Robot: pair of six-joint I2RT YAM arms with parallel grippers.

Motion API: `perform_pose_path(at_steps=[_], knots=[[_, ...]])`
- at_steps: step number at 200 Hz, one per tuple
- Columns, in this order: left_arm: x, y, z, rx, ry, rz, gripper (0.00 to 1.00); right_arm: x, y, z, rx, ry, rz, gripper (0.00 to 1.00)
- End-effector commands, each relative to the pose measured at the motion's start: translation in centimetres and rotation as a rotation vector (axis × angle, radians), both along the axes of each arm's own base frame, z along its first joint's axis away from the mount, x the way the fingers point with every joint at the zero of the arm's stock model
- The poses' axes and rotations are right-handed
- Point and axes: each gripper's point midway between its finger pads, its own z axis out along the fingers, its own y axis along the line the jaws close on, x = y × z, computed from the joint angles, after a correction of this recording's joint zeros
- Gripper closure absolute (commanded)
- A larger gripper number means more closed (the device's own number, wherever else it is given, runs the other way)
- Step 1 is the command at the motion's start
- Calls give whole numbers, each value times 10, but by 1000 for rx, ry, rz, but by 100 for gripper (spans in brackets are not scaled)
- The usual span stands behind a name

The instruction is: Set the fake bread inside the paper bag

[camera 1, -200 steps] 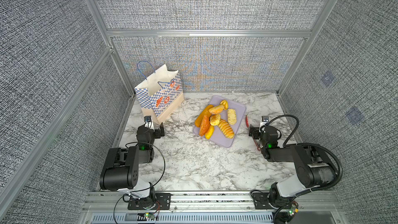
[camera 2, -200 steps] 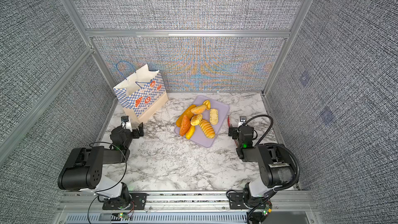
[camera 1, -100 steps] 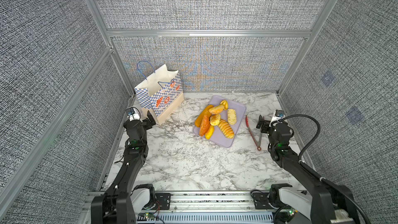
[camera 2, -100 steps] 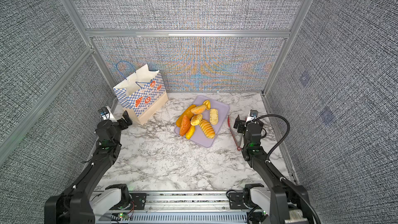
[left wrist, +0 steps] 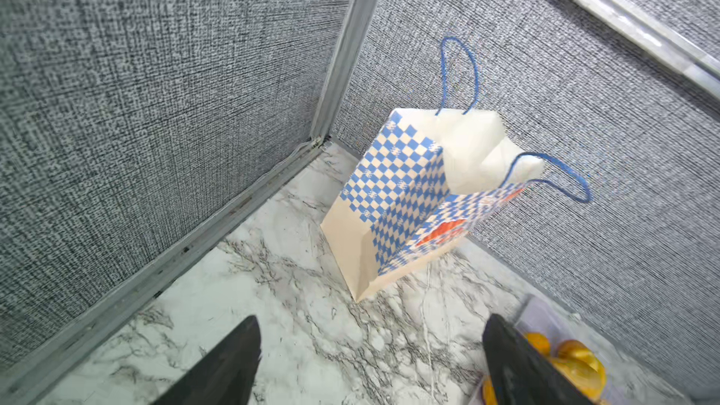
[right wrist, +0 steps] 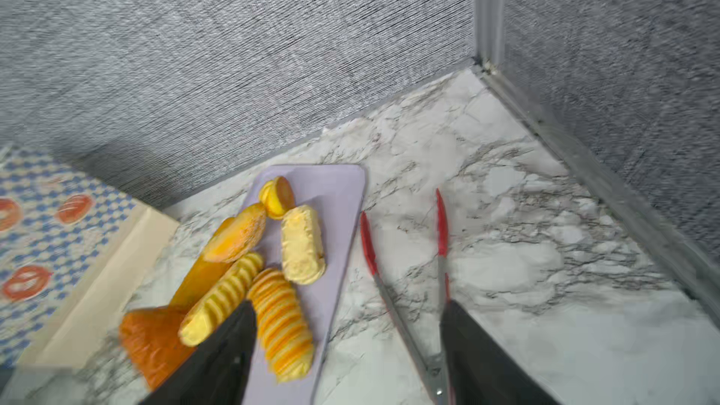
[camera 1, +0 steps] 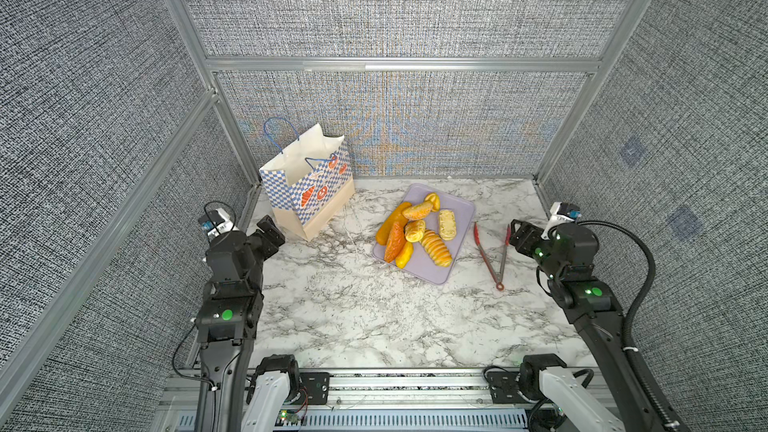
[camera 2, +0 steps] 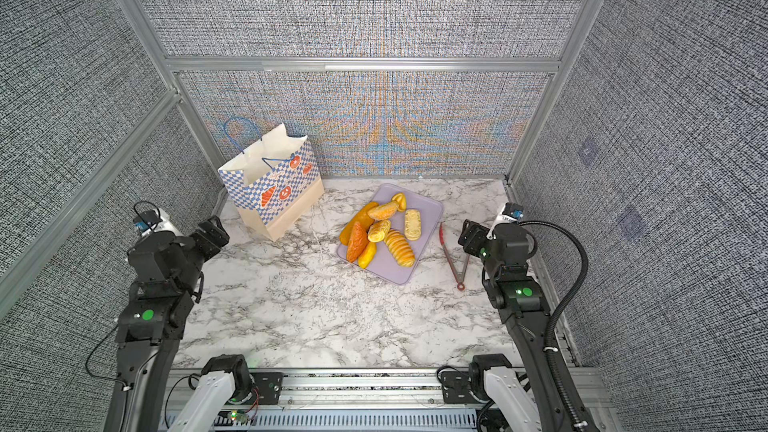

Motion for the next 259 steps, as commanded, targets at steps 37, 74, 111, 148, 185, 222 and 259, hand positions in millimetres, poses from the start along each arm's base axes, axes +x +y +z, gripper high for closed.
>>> perform_pose_path(at_steps=[37, 74, 111, 148, 185, 222, 259], knots=[[17, -20, 36, 120, 217, -195, 13, -21, 97, 30, 181, 116, 447, 39], [55, -25, 53, 158, 301, -268, 1, -37, 154, 45, 139, 116, 643, 43], [94, -21, 63, 189, 348, -301, 4, -53, 197, 49, 30, 114, 764, 40], [135, -12, 52, 164, 420, -334, 10, -67, 232, 47, -59, 110, 869, 32], [176, 2, 32, 186, 440, -355, 11, -82, 264, 43, -114, 103, 972, 30], [208, 32, 23, 221, 430, -286, 12, -89, 289, 37, -140, 119, 1038, 30], [241, 36, 4, 254, 413, -310, 12, -90, 305, 31, -153, 144, 1071, 31]])
